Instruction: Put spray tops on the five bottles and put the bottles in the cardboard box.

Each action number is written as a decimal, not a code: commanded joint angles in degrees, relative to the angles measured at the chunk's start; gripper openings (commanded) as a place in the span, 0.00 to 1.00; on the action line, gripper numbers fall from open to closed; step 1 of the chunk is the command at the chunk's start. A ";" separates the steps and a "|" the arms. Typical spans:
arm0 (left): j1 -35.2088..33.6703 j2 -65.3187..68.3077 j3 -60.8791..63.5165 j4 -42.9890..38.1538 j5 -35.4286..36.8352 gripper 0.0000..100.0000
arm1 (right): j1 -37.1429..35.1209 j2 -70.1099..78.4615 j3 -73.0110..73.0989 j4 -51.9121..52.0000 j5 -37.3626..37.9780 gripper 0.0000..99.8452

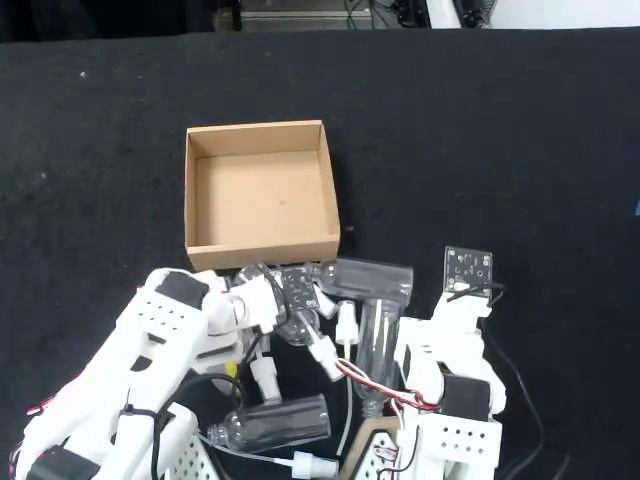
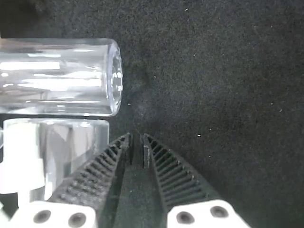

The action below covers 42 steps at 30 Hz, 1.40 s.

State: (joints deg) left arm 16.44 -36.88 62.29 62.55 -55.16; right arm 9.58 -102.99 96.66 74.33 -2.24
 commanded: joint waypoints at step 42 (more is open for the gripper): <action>-73.01 23.38 -29.14 -1.67 3.34 0.16 | 0.97 -5.49 -0.22 0.35 0.18 0.01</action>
State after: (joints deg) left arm -49.85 -23.16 39.96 63.08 -52.26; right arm 9.58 -102.99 96.66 74.33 -2.24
